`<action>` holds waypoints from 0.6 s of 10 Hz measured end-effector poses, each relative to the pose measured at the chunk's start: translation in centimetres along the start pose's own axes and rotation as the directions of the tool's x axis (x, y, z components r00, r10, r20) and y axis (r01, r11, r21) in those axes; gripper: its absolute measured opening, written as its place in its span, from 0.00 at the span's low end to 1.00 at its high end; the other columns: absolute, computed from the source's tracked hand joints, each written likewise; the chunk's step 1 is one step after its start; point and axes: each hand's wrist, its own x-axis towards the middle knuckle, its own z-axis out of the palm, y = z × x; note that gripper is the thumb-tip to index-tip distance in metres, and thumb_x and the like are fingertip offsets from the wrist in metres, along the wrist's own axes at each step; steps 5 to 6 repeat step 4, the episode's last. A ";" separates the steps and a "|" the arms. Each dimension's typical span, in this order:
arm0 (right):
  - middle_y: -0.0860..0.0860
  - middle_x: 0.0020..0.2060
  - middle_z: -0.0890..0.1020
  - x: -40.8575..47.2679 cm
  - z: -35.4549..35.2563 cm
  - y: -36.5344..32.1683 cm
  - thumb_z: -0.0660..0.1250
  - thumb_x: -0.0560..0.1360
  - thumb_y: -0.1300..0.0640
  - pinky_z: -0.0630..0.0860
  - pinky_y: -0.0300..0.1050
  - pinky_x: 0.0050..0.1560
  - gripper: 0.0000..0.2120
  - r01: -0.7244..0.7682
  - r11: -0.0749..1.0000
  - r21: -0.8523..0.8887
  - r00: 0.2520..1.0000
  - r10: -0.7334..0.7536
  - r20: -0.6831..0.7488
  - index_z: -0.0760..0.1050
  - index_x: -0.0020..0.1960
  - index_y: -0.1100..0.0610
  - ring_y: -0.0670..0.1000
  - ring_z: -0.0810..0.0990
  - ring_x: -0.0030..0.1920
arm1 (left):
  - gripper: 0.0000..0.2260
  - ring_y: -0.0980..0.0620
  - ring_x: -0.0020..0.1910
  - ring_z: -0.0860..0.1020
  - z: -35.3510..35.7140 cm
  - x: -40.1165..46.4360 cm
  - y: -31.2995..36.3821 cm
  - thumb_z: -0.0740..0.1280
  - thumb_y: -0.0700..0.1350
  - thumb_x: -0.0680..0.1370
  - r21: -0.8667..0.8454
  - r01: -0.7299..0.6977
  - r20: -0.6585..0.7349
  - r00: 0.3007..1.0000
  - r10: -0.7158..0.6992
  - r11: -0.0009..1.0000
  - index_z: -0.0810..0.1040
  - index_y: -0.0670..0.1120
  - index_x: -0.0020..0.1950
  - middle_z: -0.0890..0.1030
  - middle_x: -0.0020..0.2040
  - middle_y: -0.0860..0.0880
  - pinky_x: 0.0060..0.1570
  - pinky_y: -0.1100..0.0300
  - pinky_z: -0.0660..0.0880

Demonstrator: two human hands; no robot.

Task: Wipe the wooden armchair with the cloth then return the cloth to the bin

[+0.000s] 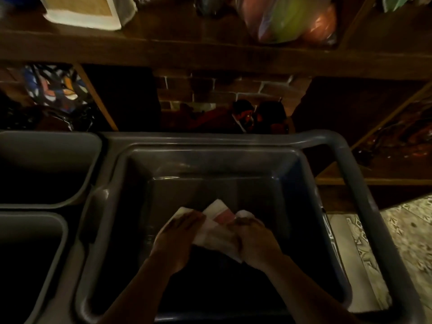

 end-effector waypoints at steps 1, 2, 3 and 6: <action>0.52 0.65 0.77 -0.7 1.3 0.3 0.58 0.81 0.48 0.66 0.46 0.66 0.18 0.074 0.994 -0.086 0.994 -0.067 0.084 0.74 0.68 0.48 0.57 0.68 0.68 | 0.34 0.52 0.80 0.40 2.0 -0.3 -0.5 0.59 0.57 0.82 0.023 -0.022 0.096 0.995 0.019 0.999 0.43 0.54 0.81 0.38 0.81 0.54 0.78 0.53 0.41; 0.51 0.66 0.74 -0.9 0.5 0.2 0.57 0.78 0.38 0.68 0.48 0.66 0.23 -0.017 0.995 -0.102 0.990 0.031 0.138 0.72 0.69 0.45 0.56 0.70 0.66 | 0.34 0.53 0.81 0.45 1.6 0.0 -0.3 0.58 0.63 0.80 -0.035 0.013 0.117 0.993 -0.008 0.999 0.48 0.55 0.82 0.45 0.82 0.55 0.78 0.53 0.46; 0.49 0.64 0.73 -1.3 -0.9 0.6 0.55 0.72 0.33 0.73 0.46 0.58 0.27 -0.055 0.998 -0.011 0.987 0.056 0.153 0.73 0.67 0.43 0.55 0.74 0.61 | 0.30 0.51 0.77 0.60 -1.1 0.4 0.9 0.58 0.65 0.79 -0.110 0.119 0.133 0.986 -0.104 0.987 0.58 0.58 0.79 0.60 0.80 0.54 0.73 0.54 0.58; 0.49 0.67 0.74 -2.1 -3.1 1.0 0.60 0.79 0.43 0.71 0.47 0.61 0.19 -0.121 0.992 -0.024 0.985 0.123 0.123 0.70 0.69 0.44 0.54 0.74 0.64 | 0.26 0.46 0.75 0.66 -4.1 -0.3 3.0 0.60 0.59 0.81 -0.369 0.206 0.129 0.977 -0.169 0.907 0.61 0.54 0.78 0.65 0.78 0.49 0.73 0.51 0.63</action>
